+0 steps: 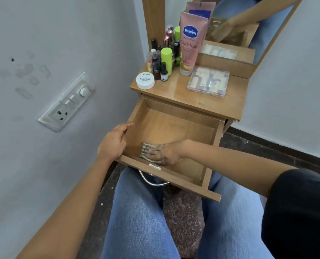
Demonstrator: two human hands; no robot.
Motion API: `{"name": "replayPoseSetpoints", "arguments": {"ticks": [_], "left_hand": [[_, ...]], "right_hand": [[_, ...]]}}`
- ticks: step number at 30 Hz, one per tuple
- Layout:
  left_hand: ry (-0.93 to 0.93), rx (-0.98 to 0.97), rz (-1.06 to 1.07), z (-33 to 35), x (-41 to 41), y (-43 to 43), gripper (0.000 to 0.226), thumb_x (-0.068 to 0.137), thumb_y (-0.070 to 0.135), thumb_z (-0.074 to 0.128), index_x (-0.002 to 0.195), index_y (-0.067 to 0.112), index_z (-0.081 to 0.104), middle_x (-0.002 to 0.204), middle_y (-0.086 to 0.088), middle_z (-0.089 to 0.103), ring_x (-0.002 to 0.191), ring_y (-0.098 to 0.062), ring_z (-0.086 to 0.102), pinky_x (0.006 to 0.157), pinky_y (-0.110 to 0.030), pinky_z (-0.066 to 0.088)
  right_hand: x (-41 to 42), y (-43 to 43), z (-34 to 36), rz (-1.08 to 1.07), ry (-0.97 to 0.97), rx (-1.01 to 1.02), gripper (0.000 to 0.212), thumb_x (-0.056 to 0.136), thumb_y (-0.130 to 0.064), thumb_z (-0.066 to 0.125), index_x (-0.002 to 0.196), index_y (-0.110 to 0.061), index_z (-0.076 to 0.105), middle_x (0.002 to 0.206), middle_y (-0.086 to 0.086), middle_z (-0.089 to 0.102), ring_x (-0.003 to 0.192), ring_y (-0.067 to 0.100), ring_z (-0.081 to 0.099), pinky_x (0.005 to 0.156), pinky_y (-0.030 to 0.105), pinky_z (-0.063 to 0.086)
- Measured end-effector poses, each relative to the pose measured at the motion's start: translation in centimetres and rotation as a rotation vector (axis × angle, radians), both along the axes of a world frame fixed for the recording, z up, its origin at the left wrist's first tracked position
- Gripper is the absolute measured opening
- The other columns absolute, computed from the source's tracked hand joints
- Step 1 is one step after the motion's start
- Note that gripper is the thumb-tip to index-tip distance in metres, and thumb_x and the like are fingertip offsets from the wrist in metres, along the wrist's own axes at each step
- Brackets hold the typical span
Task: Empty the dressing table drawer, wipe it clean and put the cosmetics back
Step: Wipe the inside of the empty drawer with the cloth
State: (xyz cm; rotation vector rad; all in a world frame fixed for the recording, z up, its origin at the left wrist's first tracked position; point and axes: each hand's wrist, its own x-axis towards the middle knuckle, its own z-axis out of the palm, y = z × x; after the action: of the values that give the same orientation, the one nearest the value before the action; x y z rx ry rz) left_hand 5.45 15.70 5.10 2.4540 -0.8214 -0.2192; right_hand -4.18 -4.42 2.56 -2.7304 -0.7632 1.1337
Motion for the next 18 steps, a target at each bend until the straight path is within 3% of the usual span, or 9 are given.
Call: {"name": "replayPoseSetpoints", "arguments": {"ticks": [4,8,13,18], "left_hand": [[0.008,0.007,0.005,-0.1,0.0,0.0,0.057,0.088,-0.005,0.037,0.132,0.028,0.052,0.137,0.003,0.054,0.124,-0.018,0.052,0.101,-0.034,0.043],[0.005,0.02,0.004,-0.3,0.0,0.0,0.058,0.087,-0.006,0.037,0.133,0.028,0.051,0.137,0.002,0.054,0.124,-0.018,0.052,0.1,-0.034,0.042],[-0.006,0.048,0.009,-0.5,0.0,0.0,0.059,0.087,-0.003,0.038,0.134,0.03,0.049,0.14,0.003,0.051,0.125,-0.018,0.051,0.102,-0.036,0.042],[-0.019,0.052,0.002,-0.6,0.0,-0.1,0.057,0.088,-0.002,0.038,0.135,0.027,0.048,0.14,0.002,0.051,0.124,-0.019,0.052,0.1,-0.035,0.043]], "right_hand": [[-4.6,-3.9,1.9,-0.005,0.117,-0.046,0.059,0.1,-0.017,0.032,0.151,-0.031,0.005,0.16,0.002,-0.001,0.147,0.026,0.002,0.119,0.048,0.007],[-7.0,-6.5,2.0,0.016,0.219,-0.184,0.057,0.099,-0.022,0.029,0.149,-0.042,0.007,0.16,-0.001,0.002,0.144,0.028,0.02,0.114,0.049,0.024],[-6.5,-4.8,1.9,0.079,0.194,-0.212,0.067,0.101,-0.009,0.03,0.15,-0.029,-0.01,0.157,-0.005,-0.018,0.145,0.017,-0.014,0.118,0.048,0.013],[-4.3,-2.3,1.7,-0.025,0.038,-0.095,0.081,0.092,0.005,0.038,0.15,-0.029,-0.009,0.158,-0.004,-0.014,0.146,0.019,-0.01,0.119,0.046,0.015]]}}
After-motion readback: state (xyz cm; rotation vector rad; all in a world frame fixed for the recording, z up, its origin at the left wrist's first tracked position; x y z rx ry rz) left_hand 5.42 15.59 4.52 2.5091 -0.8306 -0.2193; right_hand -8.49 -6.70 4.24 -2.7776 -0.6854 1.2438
